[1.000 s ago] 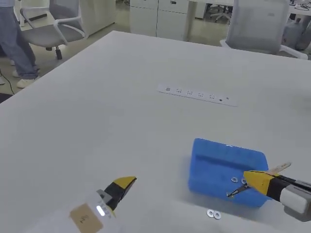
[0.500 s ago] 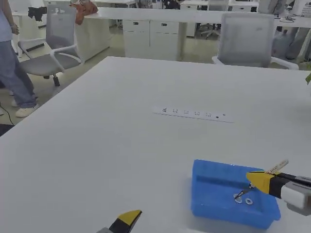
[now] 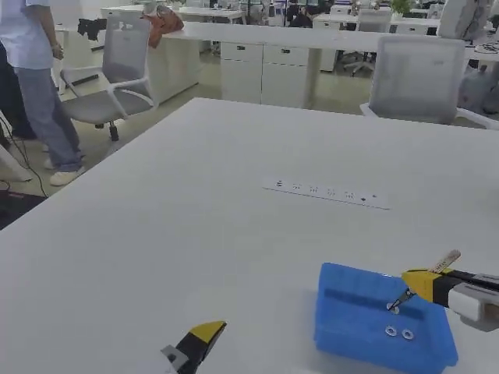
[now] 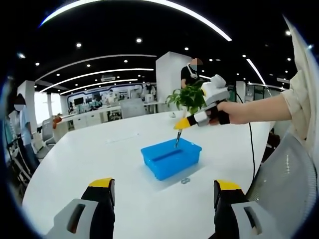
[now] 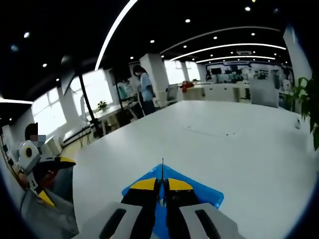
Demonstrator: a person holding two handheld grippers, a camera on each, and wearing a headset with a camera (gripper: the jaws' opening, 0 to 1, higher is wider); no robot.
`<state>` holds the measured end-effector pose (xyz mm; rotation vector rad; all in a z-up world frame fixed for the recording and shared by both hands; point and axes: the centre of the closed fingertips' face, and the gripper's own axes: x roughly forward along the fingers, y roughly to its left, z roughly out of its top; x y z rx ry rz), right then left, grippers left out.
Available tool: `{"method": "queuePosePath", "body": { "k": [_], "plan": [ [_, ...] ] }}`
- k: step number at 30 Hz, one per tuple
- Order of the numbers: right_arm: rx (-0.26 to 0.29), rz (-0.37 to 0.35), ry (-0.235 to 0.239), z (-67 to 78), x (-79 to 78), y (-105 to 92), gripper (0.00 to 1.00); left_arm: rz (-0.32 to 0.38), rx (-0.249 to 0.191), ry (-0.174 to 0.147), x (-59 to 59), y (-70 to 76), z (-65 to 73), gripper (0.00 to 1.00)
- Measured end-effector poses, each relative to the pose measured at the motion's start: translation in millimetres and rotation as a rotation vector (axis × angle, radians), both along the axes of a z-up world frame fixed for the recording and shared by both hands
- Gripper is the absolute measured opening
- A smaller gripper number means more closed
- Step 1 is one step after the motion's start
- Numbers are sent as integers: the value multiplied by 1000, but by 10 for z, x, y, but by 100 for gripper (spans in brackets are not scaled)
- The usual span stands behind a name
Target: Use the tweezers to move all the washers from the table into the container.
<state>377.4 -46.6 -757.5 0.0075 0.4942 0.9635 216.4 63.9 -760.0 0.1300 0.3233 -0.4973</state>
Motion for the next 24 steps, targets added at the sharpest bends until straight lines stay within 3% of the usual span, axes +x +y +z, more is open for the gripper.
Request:
{"method": "queuePosePath", "body": {
  "k": [13,24],
  "plan": [
    [-86,49,-13,-96,88,80,2,3,-25,-16,7,1,43,83],
    [-140,70,4,-235,125,119,2,3,-52,-26,11,-4,76,84]
  ]
}}
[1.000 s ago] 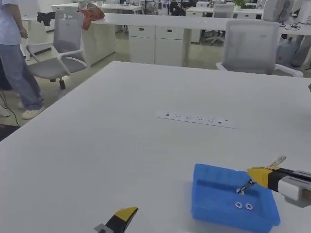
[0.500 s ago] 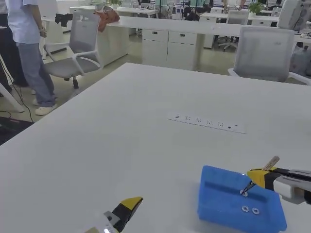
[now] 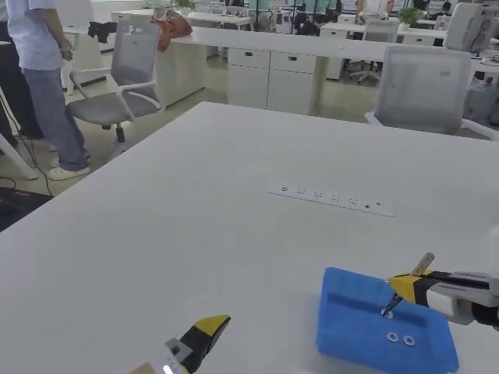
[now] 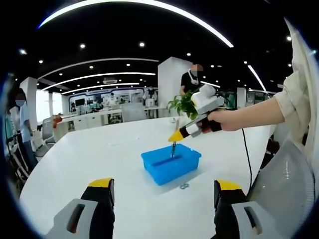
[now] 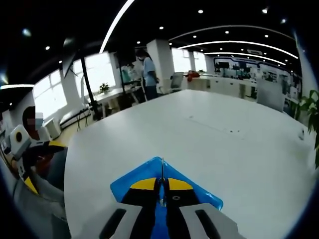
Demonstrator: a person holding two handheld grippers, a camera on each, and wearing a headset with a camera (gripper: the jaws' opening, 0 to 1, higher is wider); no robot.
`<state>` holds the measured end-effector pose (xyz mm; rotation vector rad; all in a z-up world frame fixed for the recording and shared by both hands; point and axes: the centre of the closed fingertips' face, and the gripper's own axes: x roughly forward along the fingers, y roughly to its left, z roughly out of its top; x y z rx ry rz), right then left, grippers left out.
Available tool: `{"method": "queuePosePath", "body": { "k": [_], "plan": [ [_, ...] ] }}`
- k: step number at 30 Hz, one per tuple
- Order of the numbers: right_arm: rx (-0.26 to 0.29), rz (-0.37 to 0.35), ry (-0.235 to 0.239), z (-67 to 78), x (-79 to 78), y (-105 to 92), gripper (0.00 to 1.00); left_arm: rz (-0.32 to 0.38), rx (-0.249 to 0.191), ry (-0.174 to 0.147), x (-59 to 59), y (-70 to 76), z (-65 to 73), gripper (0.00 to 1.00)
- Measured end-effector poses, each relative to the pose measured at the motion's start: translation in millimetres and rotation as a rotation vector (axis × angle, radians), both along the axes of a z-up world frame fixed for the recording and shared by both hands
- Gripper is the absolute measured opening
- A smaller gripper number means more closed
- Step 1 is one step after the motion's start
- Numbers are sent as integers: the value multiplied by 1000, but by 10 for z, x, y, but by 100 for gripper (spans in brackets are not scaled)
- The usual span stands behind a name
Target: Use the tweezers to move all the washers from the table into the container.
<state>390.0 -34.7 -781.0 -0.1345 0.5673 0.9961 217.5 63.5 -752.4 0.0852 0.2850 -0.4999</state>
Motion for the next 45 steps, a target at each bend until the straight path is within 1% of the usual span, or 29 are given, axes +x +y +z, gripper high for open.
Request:
{"method": "queuePosePath", "body": {
  "k": [7,14,19,23,26,29,32,34,37,38,39,42,45],
  "plan": [
    [-23,14,11,-81,0,45,2,-3,-14,-3,-2,-6,15,84],
    [-54,26,21,-169,9,50,2,3,-29,-10,2,2,36,84],
    [-72,41,28,-216,1,70,2,4,-33,-11,5,3,41,84],
    [-79,44,36,-251,20,73,2,2,-43,-13,5,-4,49,84],
    [-87,45,43,-277,4,76,2,0,-41,-9,4,-6,41,84],
    [-104,47,37,-303,-14,72,2,-4,-42,-9,2,-13,41,84],
    [-116,54,47,-343,-46,72,2,-5,-42,-10,1,-14,42,84],
    [-134,63,42,-399,-49,65,2,-3,-46,-13,2,-11,50,84],
    [-160,68,23,-427,-63,59,3,2,-52,-13,4,0,55,83],
    [-148,66,12,-406,-50,72,3,3,-54,-13,4,1,56,83],
    [-154,64,18,-406,-58,64,3,3,-56,-14,5,1,58,83],
    [-162,63,1,-390,-46,61,3,3,-60,-17,7,3,67,83],
    [-152,56,-10,-323,-39,56,3,6,-62,-20,8,10,74,83]
  ]
}}
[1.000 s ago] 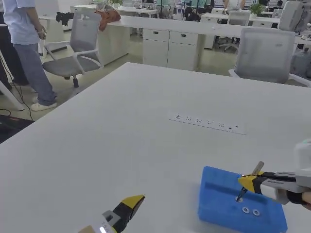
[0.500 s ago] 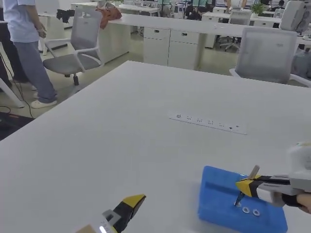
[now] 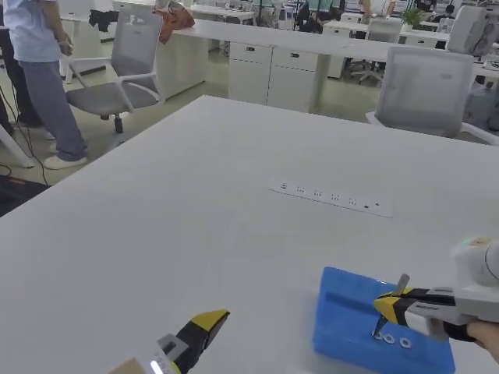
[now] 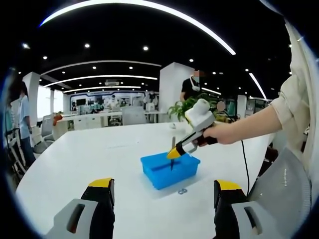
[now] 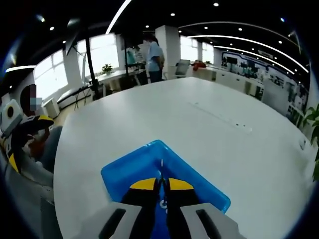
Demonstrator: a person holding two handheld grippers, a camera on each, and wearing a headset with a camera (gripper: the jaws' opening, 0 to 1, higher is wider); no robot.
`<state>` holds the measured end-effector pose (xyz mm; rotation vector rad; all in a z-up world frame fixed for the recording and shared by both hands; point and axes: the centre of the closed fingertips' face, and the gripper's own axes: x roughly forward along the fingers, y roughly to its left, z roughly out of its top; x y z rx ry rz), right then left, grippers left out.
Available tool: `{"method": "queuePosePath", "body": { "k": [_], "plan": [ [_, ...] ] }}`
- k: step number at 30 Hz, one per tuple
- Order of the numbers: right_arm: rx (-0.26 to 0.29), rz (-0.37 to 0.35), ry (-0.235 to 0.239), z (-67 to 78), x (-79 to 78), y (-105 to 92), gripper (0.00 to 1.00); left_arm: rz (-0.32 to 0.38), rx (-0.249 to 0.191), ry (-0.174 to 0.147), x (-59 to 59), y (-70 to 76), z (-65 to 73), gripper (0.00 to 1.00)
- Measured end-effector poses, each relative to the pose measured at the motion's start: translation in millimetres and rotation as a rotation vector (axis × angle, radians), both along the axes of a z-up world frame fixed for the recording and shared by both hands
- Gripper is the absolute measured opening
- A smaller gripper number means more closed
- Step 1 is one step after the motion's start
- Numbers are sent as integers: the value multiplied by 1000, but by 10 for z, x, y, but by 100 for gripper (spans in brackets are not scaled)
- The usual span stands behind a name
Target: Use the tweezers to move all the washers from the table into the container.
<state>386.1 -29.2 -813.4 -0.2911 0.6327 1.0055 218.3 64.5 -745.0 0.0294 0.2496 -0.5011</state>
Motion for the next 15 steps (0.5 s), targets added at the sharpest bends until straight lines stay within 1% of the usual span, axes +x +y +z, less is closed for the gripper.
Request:
{"method": "queuePosePath", "body": {
  "k": [5,10,15],
  "plan": [
    [45,-18,-22,157,-1,11,3,4,-11,-1,0,8,9,83],
    [75,-18,-52,285,-47,25,3,-5,-7,2,-6,-10,0,83],
    [96,-13,-68,356,-69,17,3,-15,-6,7,-12,-26,-8,83]
  ]
}}
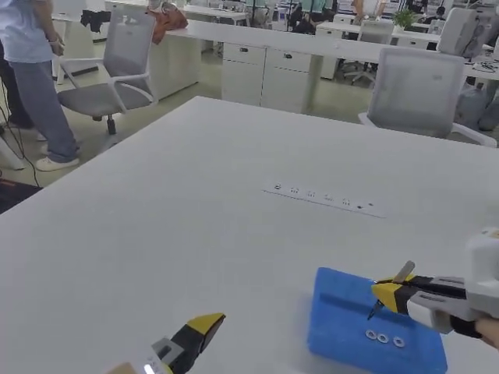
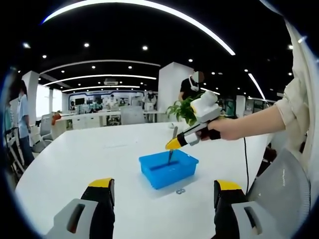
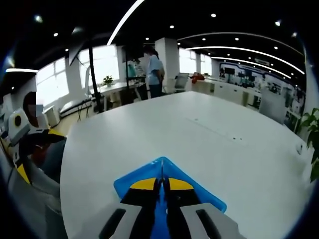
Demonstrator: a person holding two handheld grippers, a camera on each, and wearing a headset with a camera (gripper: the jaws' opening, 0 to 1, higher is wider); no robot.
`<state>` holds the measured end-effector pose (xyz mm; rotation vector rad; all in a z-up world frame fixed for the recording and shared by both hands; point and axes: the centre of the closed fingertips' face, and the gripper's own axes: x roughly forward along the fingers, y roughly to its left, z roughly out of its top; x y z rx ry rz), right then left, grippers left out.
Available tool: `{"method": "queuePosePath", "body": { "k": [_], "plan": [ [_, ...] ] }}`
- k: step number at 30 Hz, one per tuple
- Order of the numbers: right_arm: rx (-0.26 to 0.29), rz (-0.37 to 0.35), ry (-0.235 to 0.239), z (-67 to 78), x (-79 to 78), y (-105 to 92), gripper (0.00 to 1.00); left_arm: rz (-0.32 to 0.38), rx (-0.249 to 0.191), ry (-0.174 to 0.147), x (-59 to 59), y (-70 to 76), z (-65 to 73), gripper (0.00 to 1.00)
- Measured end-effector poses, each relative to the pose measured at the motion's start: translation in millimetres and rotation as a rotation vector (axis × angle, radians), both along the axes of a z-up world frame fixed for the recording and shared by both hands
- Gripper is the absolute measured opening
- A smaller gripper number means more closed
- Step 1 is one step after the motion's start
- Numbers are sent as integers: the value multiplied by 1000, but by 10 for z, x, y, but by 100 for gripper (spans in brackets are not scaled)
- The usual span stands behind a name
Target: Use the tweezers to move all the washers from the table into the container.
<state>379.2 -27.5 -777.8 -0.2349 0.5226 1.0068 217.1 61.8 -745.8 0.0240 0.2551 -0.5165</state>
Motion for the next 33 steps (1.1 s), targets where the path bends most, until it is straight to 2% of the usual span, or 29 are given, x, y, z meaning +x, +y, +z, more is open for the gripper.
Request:
{"method": "queuePosePath", "body": {
  "k": [5,11,19,23,28,31,33],
  "plan": [
    [35,-3,-10,96,-51,-7,3,-6,5,5,-6,-10,-12,83],
    [77,2,-2,177,-183,-4,3,-6,10,10,-10,-9,-22,83],
    [126,-9,16,219,-325,-55,3,-7,11,12,-12,-9,-25,83],
    [158,-21,42,199,-386,-67,3,-10,14,15,-15,-15,-33,83],
    [197,-52,104,79,-452,-106,3,-9,13,14,-13,-11,-31,83],
    [225,-64,120,56,-492,-100,3,-6,15,14,-10,-5,-34,83],
    [213,-62,138,-5,-573,-86,3,-7,14,15,-10,-7,-34,82]
  ]
}}
